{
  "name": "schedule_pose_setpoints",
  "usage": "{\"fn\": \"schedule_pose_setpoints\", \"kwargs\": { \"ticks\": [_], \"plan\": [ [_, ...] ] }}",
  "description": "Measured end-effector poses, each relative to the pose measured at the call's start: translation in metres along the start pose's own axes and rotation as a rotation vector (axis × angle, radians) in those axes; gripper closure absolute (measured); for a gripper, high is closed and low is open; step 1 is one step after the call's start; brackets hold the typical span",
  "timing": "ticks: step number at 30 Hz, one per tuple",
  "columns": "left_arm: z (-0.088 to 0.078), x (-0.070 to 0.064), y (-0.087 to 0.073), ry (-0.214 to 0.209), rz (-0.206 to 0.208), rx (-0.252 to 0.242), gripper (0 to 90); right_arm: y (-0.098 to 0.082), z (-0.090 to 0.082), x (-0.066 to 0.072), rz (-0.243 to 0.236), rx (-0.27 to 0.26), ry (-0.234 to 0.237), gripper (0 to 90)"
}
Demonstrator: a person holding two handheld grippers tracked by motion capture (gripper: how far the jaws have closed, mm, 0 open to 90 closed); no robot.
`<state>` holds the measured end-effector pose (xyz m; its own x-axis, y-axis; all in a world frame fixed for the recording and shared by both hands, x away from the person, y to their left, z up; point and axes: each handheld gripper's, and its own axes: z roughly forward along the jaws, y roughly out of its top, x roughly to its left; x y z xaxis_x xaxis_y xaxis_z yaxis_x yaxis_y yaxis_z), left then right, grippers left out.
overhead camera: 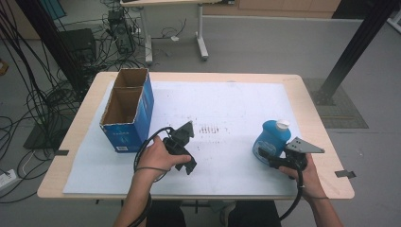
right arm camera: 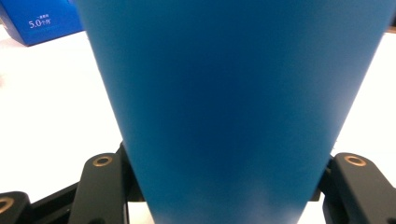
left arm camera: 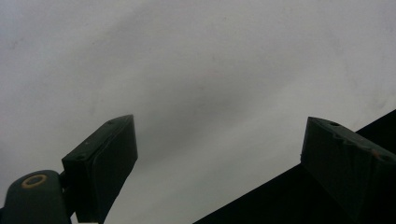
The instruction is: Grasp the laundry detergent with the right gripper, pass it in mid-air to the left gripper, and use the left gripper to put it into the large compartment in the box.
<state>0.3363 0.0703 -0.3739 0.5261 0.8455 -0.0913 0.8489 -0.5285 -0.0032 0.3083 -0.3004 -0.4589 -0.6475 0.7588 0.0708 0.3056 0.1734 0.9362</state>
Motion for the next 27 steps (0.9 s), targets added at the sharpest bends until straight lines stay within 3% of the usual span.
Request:
{"fn": "schedule_pose_setpoints", "kwargs": {
  "ticks": [27],
  "plan": [
    [-0.0007,-0.0018,0.0017,0.002,0.005,-0.001,11.2,-0.0009,-0.0001,-0.0003,-0.007,-0.009,0.002,39.3]
  ]
}}
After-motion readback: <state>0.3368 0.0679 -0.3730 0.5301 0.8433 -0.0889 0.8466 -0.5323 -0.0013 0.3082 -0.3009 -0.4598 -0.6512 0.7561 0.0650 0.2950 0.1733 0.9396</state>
